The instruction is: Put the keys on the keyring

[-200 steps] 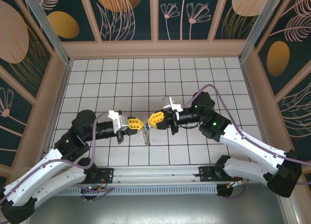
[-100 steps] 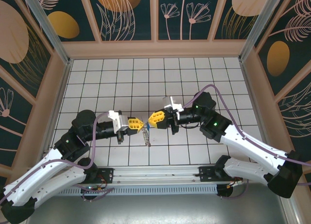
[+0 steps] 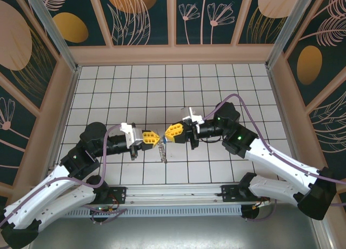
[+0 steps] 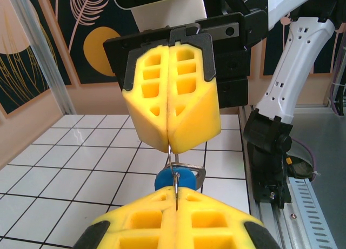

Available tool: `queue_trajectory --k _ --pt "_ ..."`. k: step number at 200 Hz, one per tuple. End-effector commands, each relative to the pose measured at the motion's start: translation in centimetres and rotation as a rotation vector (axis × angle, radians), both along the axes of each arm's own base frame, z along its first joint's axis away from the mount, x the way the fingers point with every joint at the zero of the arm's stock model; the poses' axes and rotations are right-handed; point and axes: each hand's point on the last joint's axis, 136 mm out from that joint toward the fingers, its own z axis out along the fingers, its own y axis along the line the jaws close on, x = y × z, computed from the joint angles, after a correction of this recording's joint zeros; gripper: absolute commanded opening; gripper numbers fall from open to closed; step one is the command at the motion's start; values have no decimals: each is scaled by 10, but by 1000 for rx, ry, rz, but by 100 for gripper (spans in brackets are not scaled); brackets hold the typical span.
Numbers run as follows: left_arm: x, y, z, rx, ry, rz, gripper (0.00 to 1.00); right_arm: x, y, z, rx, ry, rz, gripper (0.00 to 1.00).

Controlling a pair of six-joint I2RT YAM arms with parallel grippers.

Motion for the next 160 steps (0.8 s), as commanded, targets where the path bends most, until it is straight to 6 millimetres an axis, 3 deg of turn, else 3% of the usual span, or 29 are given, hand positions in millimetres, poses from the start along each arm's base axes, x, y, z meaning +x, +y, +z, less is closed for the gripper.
queue_trajectory --k 1,160 --pt "-5 1 18 -41 -52 -18 0 -5 0 13 34 -30 36 0" --pt "-6 2 20 -48 -55 -22 0 -10 7 10 23 -32 71 0"
